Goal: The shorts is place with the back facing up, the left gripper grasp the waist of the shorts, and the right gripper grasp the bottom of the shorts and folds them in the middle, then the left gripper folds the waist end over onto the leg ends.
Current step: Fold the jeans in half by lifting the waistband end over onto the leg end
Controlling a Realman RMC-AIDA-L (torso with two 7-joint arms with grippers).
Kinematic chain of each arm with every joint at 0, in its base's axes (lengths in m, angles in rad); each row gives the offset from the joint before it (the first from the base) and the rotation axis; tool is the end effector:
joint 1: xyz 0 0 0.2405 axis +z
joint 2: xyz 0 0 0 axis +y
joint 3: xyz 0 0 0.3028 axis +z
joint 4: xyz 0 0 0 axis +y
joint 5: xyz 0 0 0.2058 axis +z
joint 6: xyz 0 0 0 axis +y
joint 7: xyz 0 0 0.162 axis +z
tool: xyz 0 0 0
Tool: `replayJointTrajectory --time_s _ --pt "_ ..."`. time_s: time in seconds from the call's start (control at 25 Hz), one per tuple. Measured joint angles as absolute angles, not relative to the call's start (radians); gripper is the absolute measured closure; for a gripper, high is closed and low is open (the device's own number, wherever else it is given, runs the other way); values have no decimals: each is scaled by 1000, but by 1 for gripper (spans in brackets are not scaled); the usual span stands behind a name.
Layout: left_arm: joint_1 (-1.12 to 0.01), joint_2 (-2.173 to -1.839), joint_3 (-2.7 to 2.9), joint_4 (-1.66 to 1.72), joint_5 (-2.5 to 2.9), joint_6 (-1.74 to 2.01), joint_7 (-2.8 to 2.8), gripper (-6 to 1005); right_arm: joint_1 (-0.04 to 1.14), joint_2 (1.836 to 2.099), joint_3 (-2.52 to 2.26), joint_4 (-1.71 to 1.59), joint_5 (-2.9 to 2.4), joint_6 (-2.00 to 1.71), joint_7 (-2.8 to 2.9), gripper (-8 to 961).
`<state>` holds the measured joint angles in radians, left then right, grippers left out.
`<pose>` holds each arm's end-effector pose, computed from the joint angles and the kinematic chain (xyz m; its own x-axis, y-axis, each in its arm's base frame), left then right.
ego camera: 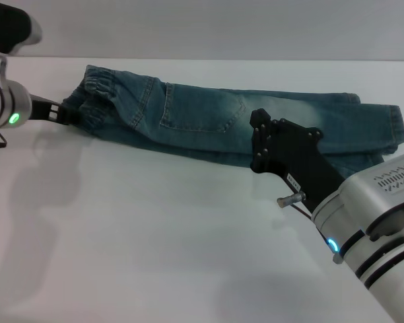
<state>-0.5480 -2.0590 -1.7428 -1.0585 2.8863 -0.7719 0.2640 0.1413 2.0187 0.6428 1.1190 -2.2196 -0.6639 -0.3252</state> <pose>-0.3043 0.4534 -0.0107 0.6932 0.6859 0.2213 0.5263 -0.2720 -0.8056 0.2236 0.2937 -0.1226 0.6430 -0.1017 -0.7591 -0.7073 -0.4590 -0.5377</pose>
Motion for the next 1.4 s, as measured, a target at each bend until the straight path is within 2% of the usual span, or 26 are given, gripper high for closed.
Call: replayJointTrajectory --time_s 0.28,1.4 --pt "-606 -2059 -1736 -973 2886 -747 278 270 140 2019 644 1119 -2217 -655 -325 953" --pt "-668 -2056 -1745 -891 2879 -734 279 305 142 2016 656 1129 -2217 -641 -325 954"
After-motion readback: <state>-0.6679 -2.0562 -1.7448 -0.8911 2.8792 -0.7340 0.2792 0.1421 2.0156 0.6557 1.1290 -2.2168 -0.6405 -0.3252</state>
